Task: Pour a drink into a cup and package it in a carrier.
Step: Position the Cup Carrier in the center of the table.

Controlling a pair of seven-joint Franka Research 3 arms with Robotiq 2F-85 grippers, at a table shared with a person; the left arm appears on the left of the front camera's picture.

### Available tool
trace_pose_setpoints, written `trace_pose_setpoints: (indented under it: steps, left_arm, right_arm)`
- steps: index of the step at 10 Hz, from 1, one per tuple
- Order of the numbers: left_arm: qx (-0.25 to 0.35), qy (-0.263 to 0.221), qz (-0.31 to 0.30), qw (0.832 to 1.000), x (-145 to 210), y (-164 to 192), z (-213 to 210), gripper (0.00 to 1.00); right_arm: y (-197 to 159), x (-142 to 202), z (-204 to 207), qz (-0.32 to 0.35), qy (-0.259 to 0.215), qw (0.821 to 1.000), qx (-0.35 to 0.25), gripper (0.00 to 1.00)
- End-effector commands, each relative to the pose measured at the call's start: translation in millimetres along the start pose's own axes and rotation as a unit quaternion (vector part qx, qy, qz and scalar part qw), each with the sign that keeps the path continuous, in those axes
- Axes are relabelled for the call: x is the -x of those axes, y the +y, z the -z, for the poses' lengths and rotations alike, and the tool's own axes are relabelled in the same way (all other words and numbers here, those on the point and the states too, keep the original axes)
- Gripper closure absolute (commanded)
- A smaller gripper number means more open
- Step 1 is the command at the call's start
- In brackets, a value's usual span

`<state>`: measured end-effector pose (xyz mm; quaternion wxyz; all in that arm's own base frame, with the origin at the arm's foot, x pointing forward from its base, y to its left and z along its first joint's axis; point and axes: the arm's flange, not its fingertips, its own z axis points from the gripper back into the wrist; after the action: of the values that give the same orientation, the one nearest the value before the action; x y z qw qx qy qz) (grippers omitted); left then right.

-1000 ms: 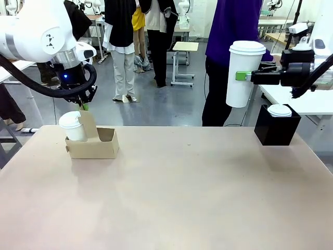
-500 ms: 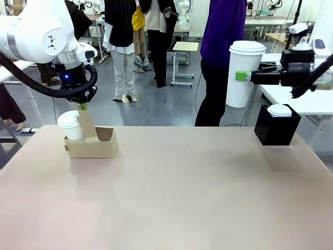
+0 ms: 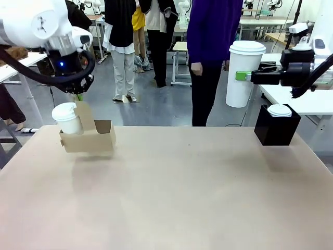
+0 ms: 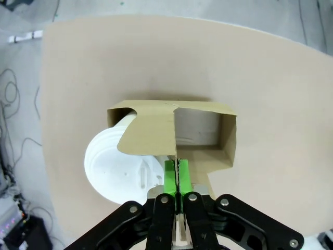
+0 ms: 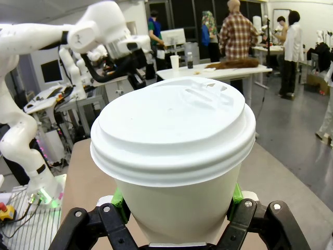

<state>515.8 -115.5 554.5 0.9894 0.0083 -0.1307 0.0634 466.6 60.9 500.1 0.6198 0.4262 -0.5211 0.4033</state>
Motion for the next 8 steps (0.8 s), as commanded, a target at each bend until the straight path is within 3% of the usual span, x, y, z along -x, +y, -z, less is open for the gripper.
trace_pose_setpoints:
  steps: [1, 5, 6, 8]
  left_arm:
    - [-0.009, -0.012, -0.028, 0.999, 30, -27, -40, 0.98]
    - [0.003, -0.02, -0.049, 0.999, 103, -112, -79, 0.98]
    - [0.002, -0.04, -0.043, 0.998, 124, -133, -81, 0.98]
    - [0.008, -0.033, -0.027, 0.999, 151, -173, -65, 0.98]
  right_arm:
    - [2, -4, 0, -0.003, -0.002, 1.0, -0.001, 0.19]
    - [2, -4, 0, -0.003, -0.002, 1.0, -0.001, 0.19]
    - [2, -4, 0, -0.003, -0.002, 1.0, -0.001, 0.19]
    - [2, -4, 0, -0.003, -0.002, 1.0, -0.001, 0.19]
